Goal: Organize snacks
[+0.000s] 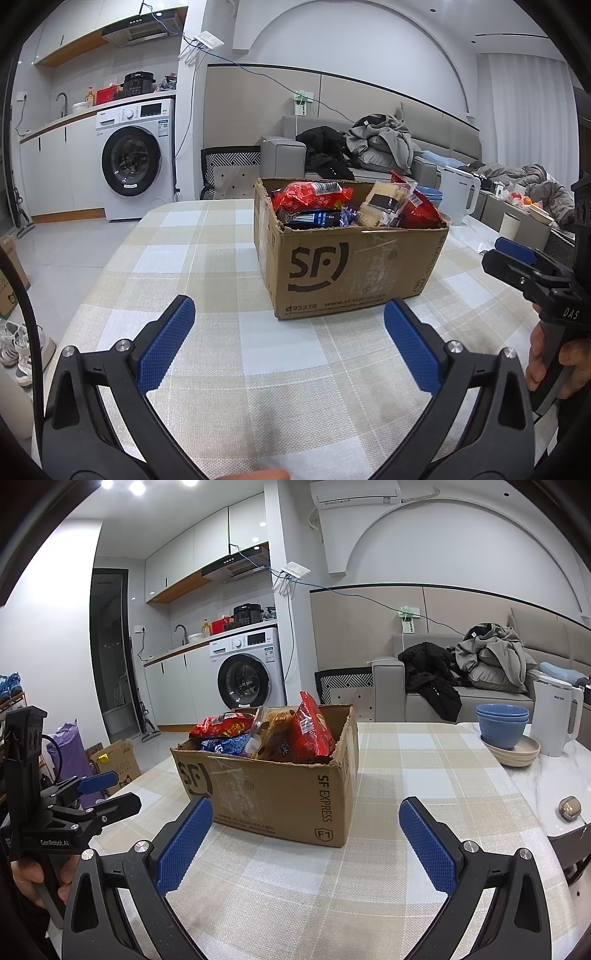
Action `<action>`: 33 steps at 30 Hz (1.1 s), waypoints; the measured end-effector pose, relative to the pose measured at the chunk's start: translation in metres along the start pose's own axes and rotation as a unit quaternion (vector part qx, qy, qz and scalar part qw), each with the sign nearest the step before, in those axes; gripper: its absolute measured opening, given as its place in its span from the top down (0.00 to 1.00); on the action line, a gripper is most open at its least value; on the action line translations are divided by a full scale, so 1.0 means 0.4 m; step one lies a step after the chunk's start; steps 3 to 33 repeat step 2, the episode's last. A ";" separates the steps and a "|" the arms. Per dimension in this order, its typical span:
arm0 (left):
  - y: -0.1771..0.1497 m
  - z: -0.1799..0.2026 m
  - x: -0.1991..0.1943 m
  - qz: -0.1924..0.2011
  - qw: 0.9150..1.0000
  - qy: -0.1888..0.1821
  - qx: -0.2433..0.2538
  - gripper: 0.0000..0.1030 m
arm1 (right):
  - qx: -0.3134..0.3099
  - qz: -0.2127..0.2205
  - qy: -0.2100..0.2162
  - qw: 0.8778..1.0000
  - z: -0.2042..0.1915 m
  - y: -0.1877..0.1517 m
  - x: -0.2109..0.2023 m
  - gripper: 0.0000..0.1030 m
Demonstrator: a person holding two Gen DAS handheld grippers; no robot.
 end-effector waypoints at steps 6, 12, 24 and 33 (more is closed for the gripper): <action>0.001 0.000 0.002 0.002 1.000 0.000 0.001 0.01 | 0.000 0.000 0.000 1.000 0.001 0.000 0.000 0.00; 0.001 0.000 0.002 0.002 1.000 0.000 0.001 0.01 | 0.000 0.000 0.000 1.000 0.001 0.000 0.000 0.00; 0.001 0.000 0.002 0.002 1.000 0.000 0.001 0.01 | 0.000 0.000 0.000 1.000 0.001 0.000 0.000 0.00; 0.001 0.000 0.002 0.002 1.000 0.000 0.001 0.01 | 0.000 0.000 0.000 1.000 0.001 0.000 0.000 0.00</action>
Point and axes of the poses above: each gripper's, at about its wrist camera, not at the fingertips, and x roughly the way its jaws point, z to its right, y to its top, the point moved 7 cm from there along x, roughly the way its jaws point, and after that the axes turned 7 degrees about y, right-handed, at the moved point
